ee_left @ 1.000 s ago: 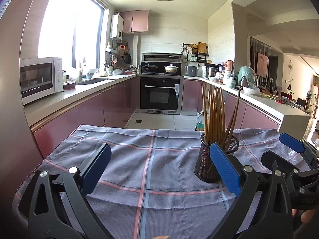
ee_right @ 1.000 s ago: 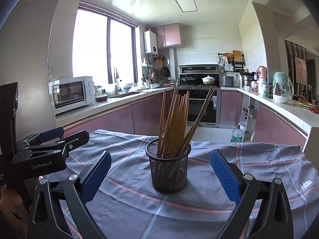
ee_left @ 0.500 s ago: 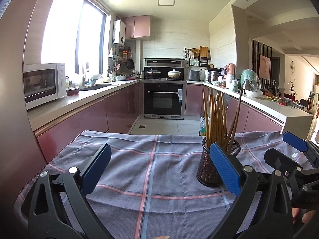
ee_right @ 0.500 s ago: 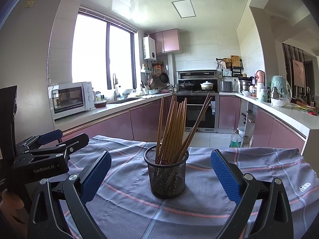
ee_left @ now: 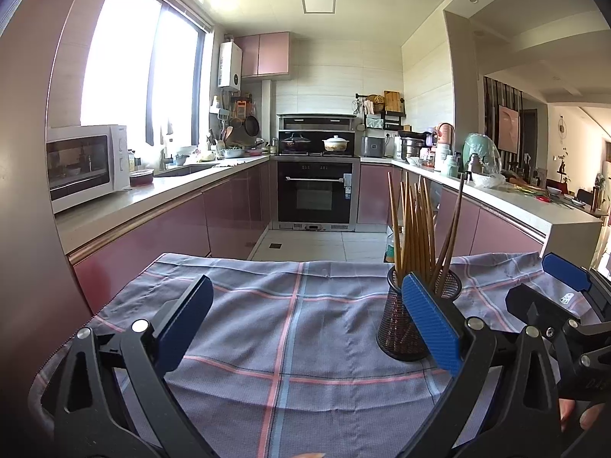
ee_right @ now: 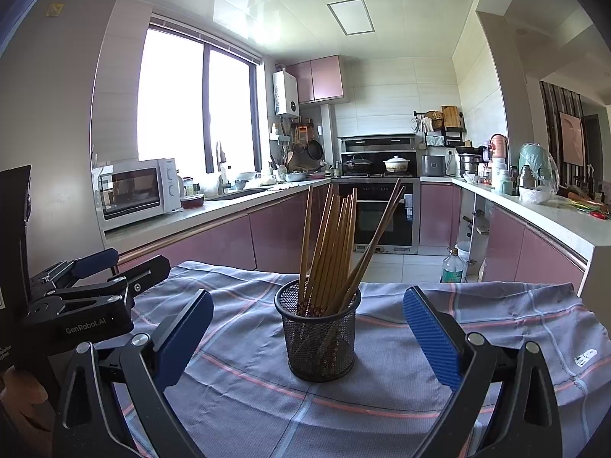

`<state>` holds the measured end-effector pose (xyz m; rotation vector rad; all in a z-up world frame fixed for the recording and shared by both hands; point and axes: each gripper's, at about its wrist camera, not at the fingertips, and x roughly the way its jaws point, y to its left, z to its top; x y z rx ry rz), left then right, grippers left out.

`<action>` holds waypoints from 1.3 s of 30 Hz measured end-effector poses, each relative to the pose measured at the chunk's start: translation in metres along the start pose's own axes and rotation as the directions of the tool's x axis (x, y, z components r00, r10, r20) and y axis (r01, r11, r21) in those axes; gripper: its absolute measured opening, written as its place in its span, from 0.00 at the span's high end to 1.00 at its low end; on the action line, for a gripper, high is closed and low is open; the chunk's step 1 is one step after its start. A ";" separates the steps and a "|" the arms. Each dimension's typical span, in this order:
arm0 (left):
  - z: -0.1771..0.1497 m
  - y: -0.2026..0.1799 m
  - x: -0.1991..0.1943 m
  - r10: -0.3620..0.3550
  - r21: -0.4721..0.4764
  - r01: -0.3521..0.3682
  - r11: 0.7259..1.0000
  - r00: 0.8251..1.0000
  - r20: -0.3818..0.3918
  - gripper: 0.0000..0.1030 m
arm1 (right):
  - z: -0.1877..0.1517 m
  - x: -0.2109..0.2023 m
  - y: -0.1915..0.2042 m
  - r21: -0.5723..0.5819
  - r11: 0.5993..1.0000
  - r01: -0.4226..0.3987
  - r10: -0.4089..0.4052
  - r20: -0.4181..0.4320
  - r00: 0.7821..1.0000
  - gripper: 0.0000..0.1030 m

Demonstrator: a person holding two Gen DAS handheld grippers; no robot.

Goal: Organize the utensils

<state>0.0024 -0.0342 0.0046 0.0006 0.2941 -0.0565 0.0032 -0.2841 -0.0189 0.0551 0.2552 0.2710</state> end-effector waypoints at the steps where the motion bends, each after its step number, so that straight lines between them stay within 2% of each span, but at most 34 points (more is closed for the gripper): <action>1: 0.000 -0.001 0.000 0.002 0.002 -0.002 1.000 1.000 -0.001 0.05 | 0.000 0.001 0.000 0.000 1.000 0.001 -0.001 0.000 1.000 0.07; 39: -0.001 -0.003 0.001 -0.002 0.007 0.002 1.000 1.000 -0.007 0.05 | 0.000 0.001 -0.001 0.005 1.000 -0.002 0.002 -0.008 1.000 0.07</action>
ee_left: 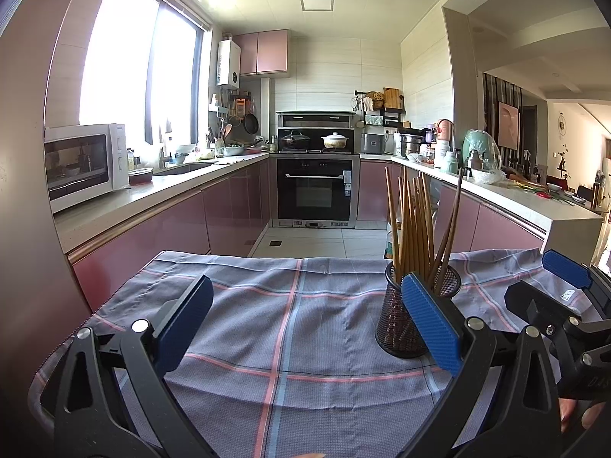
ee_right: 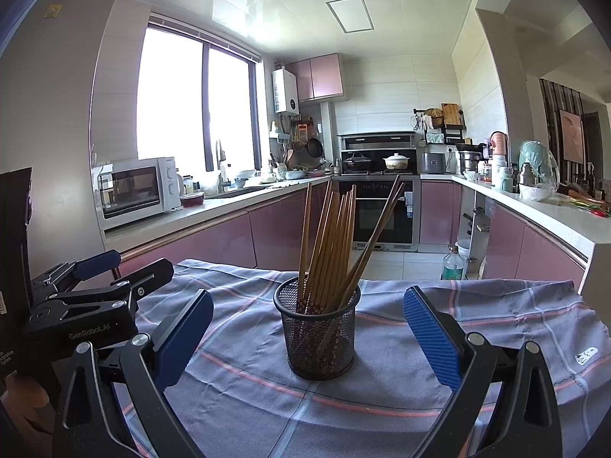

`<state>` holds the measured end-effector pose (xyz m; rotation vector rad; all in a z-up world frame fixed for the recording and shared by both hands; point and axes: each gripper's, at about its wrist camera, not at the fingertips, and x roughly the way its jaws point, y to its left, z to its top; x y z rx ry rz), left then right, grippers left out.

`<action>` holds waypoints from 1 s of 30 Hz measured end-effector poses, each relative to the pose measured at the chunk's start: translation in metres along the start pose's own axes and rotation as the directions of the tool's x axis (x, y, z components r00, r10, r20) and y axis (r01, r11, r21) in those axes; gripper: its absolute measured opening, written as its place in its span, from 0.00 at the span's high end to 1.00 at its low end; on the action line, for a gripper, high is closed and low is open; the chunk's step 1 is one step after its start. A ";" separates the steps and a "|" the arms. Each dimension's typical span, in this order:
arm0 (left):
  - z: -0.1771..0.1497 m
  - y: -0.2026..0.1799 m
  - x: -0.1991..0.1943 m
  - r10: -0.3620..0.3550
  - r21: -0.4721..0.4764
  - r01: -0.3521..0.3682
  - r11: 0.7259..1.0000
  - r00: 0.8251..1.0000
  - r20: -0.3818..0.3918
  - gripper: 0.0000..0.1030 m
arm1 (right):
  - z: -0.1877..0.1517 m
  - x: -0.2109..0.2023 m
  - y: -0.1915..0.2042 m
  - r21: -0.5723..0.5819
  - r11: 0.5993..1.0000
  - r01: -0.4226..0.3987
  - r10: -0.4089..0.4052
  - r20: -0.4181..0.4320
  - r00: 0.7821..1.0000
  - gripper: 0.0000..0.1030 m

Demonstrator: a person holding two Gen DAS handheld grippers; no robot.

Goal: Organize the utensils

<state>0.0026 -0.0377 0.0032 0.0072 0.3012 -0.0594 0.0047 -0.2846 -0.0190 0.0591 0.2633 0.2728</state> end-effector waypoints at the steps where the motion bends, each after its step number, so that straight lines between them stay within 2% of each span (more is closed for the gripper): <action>1: 0.000 0.000 0.000 0.000 0.000 0.000 1.000 1.000 0.000 0.05 | 0.000 0.000 0.000 0.000 1.000 0.001 -0.001 0.000 1.000 0.07; 30: -0.003 -0.002 0.001 0.000 0.001 0.000 1.000 1.000 -0.004 0.05 | 0.000 -0.001 0.000 -0.001 1.000 -0.001 0.001 0.000 1.000 0.07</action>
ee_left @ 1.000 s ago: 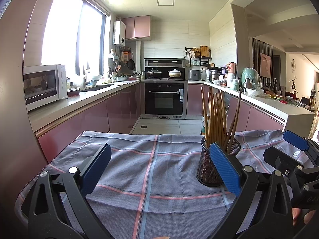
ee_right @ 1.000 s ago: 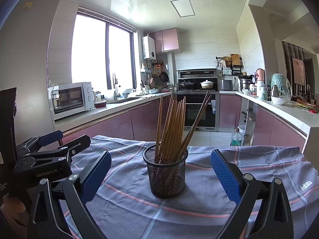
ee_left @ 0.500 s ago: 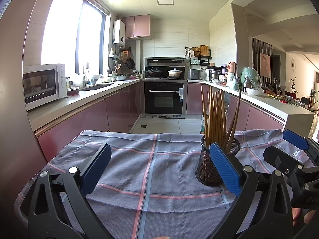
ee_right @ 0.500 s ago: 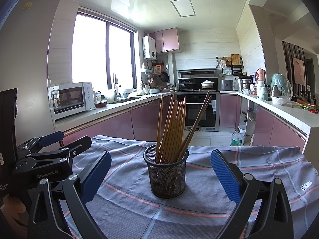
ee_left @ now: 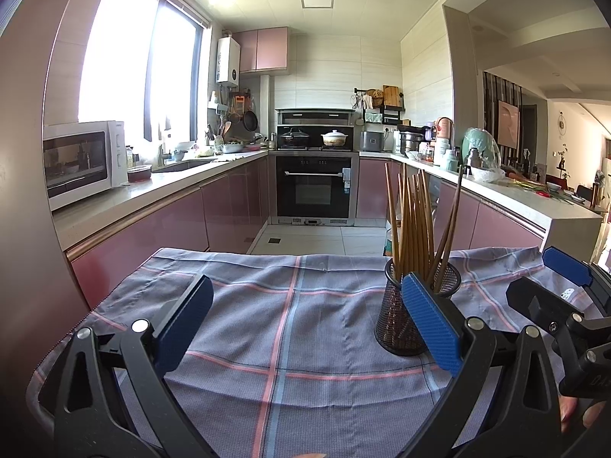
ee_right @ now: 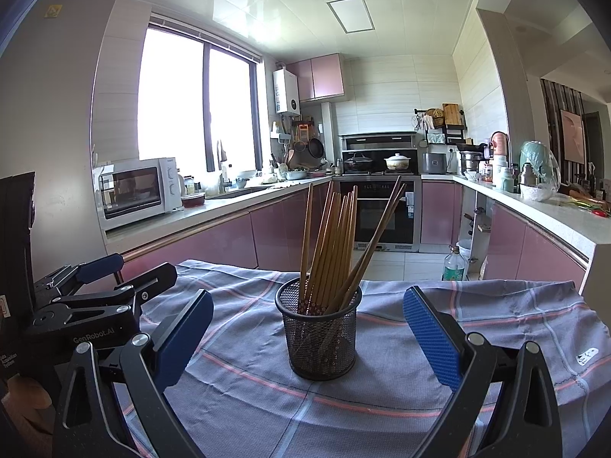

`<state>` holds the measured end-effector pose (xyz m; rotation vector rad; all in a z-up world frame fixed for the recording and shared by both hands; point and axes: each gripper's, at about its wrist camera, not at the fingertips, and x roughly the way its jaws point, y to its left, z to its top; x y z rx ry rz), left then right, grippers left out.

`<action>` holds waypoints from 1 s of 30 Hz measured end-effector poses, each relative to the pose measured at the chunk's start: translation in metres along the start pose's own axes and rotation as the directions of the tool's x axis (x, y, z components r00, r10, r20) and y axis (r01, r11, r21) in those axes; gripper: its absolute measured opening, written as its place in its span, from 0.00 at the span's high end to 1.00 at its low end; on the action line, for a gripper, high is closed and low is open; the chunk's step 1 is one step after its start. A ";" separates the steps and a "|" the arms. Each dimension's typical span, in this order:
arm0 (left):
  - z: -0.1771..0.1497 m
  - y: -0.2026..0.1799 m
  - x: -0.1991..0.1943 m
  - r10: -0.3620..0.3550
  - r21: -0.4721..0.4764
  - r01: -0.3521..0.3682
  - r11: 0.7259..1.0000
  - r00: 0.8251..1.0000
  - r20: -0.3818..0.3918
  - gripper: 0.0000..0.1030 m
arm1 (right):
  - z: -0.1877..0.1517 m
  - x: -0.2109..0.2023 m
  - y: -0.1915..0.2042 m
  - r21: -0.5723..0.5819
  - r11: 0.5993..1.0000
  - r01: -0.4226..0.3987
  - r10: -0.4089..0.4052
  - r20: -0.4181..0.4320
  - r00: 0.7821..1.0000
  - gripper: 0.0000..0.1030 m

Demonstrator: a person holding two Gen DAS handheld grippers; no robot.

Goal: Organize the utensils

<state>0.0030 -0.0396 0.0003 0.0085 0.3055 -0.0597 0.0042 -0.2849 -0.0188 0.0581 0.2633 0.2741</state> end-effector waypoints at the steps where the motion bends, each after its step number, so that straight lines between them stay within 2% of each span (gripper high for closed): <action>1: 0.000 0.000 0.000 -0.001 0.000 0.001 1.000 1.000 0.000 0.05 | 0.000 0.000 0.000 0.000 1.000 -0.001 0.001 0.001 1.000 0.07; 30: -0.001 -0.001 0.000 0.002 0.002 -0.002 1.000 1.000 -0.001 0.05 | 0.003 0.000 -0.001 0.001 1.000 -0.002 0.002 0.001 1.000 0.07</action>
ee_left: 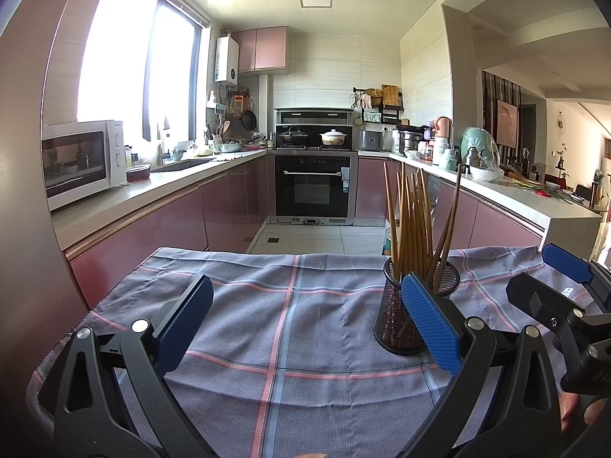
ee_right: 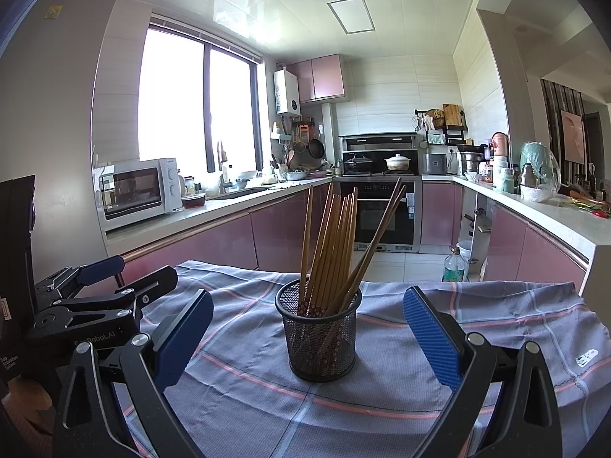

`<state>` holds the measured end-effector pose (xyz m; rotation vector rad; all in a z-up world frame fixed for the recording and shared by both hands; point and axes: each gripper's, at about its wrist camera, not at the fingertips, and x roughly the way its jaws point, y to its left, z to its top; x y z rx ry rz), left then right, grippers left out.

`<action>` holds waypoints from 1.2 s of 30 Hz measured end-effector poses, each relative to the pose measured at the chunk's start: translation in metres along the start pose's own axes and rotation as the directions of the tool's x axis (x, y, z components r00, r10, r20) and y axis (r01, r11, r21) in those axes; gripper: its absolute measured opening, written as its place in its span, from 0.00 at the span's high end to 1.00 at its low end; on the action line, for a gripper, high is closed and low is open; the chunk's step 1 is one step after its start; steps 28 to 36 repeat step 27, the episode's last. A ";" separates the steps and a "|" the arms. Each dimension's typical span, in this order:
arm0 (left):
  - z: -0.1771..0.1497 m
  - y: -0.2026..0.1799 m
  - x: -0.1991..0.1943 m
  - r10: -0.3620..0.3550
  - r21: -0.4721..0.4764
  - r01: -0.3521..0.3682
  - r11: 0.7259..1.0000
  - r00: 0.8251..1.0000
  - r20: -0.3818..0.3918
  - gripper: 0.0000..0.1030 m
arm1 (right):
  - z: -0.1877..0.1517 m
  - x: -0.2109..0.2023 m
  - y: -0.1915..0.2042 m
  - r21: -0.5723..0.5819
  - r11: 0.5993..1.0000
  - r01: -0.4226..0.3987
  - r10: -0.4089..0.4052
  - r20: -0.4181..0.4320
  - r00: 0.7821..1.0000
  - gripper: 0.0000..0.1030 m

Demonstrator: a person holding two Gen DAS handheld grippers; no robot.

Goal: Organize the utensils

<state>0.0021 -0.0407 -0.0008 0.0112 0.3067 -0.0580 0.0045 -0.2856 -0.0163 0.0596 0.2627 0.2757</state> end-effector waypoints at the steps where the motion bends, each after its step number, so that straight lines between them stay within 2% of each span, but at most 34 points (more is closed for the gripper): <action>1: -0.001 0.000 0.000 0.001 0.001 -0.001 1.000 1.000 0.000 0.05 | 0.000 0.000 0.000 0.000 1.000 -0.001 0.001 0.000 1.000 0.07; 18: -0.005 0.002 0.003 0.006 0.001 -0.006 1.000 1.000 -0.014 0.05 | -0.001 0.001 -0.001 0.002 1.000 -0.004 0.004 -0.015 1.000 0.07; 23: -0.010 0.006 0.015 -0.014 -0.008 0.014 1.000 0.996 -0.085 0.05 | -0.004 0.003 -0.007 0.000 1.000 0.005 -0.005 -0.035 0.999 0.07; 25: -0.014 0.011 0.022 -0.007 -0.009 0.006 1.000 0.993 -0.117 0.05 | -0.008 0.008 -0.016 0.007 1.000 0.027 -0.026 -0.076 0.997 0.07; 27: -0.018 0.016 0.032 -0.005 -0.005 0.004 1.000 0.988 -0.156 0.05 | -0.013 0.017 -0.031 -0.008 0.996 0.090 -0.090 -0.147 0.985 0.07; 36: -0.018 0.016 0.032 -0.005 -0.005 0.004 1.000 0.988 -0.156 0.05 | -0.013 0.017 -0.031 -0.008 0.996 0.090 -0.090 -0.147 0.985 0.07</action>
